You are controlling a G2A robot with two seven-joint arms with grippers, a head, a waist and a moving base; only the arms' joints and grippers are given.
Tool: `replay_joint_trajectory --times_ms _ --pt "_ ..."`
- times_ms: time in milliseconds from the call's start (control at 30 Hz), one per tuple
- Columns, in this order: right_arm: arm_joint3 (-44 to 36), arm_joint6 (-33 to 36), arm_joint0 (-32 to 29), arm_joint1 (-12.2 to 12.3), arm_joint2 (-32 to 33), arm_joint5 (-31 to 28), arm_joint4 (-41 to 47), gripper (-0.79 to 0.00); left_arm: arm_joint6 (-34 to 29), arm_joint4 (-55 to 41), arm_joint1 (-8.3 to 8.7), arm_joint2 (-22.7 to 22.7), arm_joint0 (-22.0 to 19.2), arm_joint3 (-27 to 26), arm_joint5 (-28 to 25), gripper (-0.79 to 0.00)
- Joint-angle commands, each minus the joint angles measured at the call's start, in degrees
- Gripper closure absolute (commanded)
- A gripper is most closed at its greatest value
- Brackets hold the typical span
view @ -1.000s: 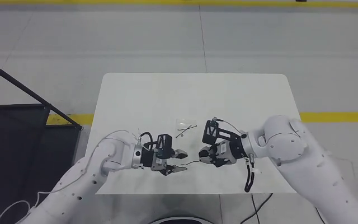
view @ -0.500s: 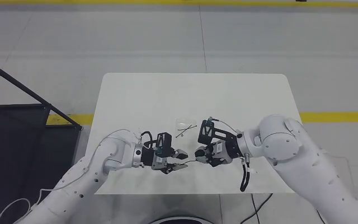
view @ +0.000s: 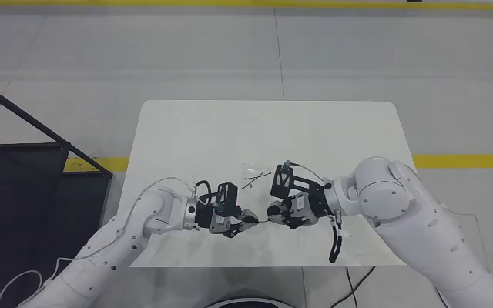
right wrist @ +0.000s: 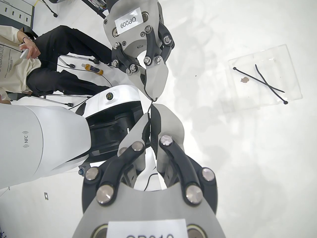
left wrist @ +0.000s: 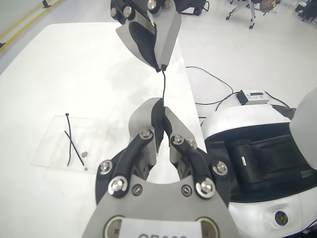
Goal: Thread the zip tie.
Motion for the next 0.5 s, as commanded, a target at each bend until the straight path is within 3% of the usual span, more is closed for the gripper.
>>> replay_joint_trajectory --times_ms 0,67,100,300,467 --pt "0.19 -0.57 0.06 -0.02 0.17 0.26 0.24 -0.274 0.51 -0.09 0.03 -0.16 -0.03 0.22 0.00 0.000" --pt "0.35 -1.66 -0.15 0.05 0.74 0.37 0.54 -0.754 1.28 -0.34 0.03 -0.70 0.06 0.64 0.11 0.000" --pt "0.43 -2.40 -0.41 0.13 1.23 0.18 0.86 -0.785 1.74 -0.56 0.01 -0.99 0.17 0.86 0.38 0.000" --pt "1.21 -7.68 -4.87 1.31 6.48 -3.80 4.39 -0.785 7.11 -3.52 -0.22 -3.32 1.61 2.30 3.70 0.000" --pt "2.03 -11.97 -10.92 2.42 10.49 -10.74 6.33 -0.785 12.85 -8.36 -0.47 -5.06 2.78 4.63 2.40 0.000"
